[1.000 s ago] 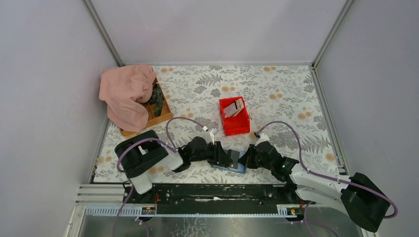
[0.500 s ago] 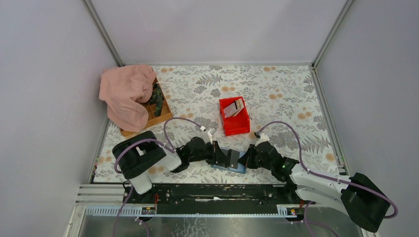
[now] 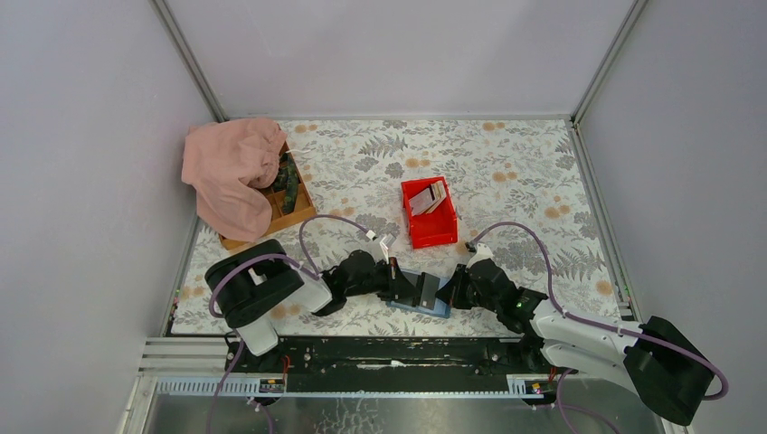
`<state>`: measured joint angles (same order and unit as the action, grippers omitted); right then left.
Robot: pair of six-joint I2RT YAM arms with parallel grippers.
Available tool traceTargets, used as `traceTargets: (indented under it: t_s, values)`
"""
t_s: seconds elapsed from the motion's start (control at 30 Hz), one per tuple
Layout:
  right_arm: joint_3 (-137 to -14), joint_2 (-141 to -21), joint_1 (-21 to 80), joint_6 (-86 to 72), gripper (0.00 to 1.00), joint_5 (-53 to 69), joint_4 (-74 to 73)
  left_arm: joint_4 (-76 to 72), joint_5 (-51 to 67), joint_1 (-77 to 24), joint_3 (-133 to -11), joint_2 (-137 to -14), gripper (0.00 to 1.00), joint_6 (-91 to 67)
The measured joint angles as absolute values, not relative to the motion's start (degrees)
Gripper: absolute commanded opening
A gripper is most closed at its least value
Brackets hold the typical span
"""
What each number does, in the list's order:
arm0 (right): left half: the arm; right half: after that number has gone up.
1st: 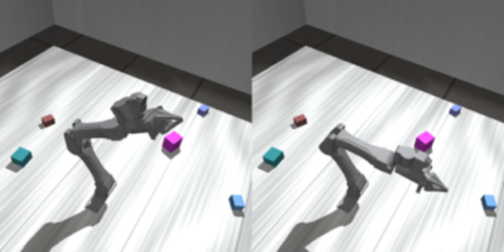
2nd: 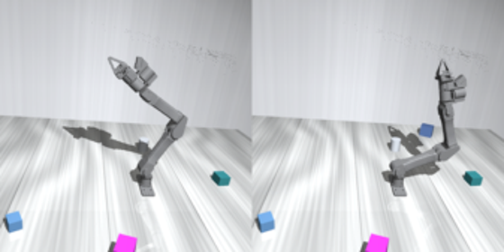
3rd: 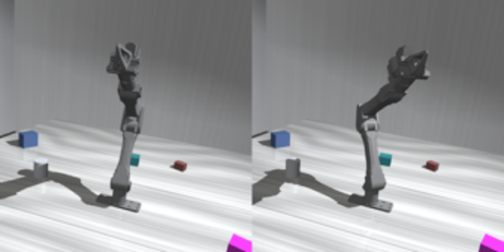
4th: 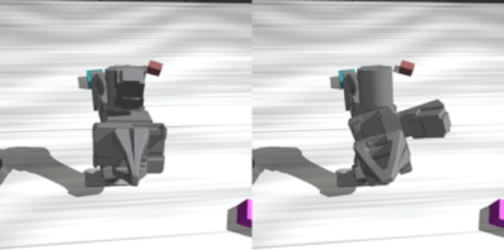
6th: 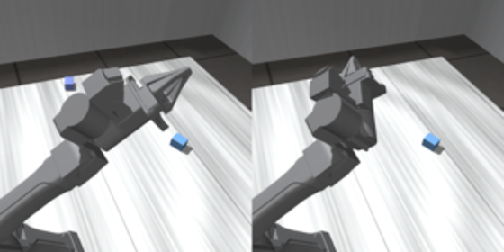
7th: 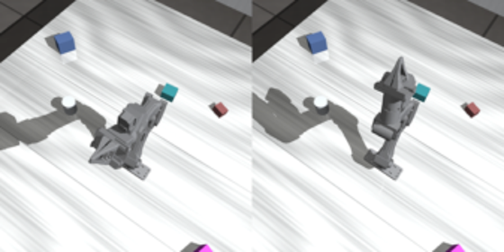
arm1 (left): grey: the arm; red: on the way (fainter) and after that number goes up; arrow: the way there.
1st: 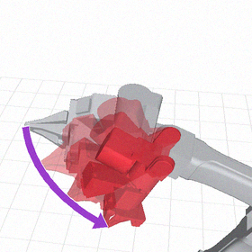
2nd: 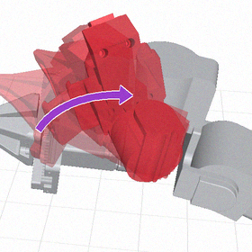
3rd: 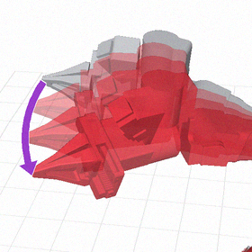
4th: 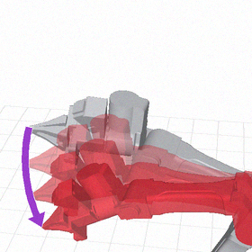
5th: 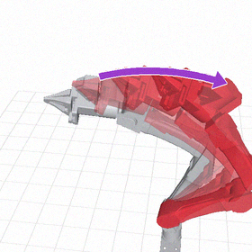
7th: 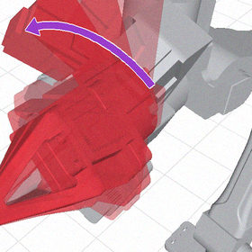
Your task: Take the credit cards out of the card holder
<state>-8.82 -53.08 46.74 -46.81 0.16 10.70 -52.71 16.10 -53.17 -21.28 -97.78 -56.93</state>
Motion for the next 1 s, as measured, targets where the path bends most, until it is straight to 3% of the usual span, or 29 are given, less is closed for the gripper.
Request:
traceTargets:
  t_s: [0.63,0.97,1.0]
  values:
    - [-8.7,-51.3,46.7,-46.5,0.0,0.1,8.8,-42.5,15.8,-48.8,-19.2,-86.0,0.0,-51.6]
    - [-7.6,-35.5,46.7,-41.5,0.0,2.5,2.9,-32.6,15.6,-46.8,-18.0,-70.3,0.0,-45.4]
    - [-7.6,-33.8,46.7,-40.9,0.08,3.0,2.8,-32.4,16.0,-46.7,-18.0,-69.2,0.0,-44.9]
